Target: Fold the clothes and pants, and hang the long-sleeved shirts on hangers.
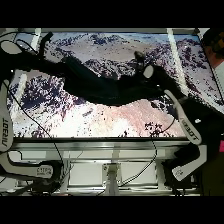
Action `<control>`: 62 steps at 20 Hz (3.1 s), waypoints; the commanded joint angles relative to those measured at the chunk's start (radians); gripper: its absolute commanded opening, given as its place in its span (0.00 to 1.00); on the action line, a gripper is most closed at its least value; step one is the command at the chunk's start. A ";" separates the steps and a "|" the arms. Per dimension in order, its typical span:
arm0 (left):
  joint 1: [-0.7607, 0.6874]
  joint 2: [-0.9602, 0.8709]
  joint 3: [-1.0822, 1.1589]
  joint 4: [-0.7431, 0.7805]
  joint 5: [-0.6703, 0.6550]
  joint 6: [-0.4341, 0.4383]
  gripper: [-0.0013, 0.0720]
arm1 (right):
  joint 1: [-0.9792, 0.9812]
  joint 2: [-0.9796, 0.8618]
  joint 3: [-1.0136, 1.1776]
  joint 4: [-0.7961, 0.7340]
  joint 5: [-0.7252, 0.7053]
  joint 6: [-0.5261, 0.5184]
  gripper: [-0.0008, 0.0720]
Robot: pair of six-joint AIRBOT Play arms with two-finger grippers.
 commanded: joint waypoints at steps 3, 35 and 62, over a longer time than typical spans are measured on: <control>-0.003 0.039 0.002 -0.071 -0.002 -0.045 0.05 | 0.136 -0.181 0.100 0.069 0.102 0.098 0.08; -0.445 -0.047 0.002 -0.093 0.477 -0.133 0.05 | -0.428 0.119 0.274 0.071 0.323 -0.056 0.08; -0.515 -0.220 0.002 -0.116 0.709 -0.083 0.05 | -0.520 0.040 0.230 0.374 0.405 -0.373 0.08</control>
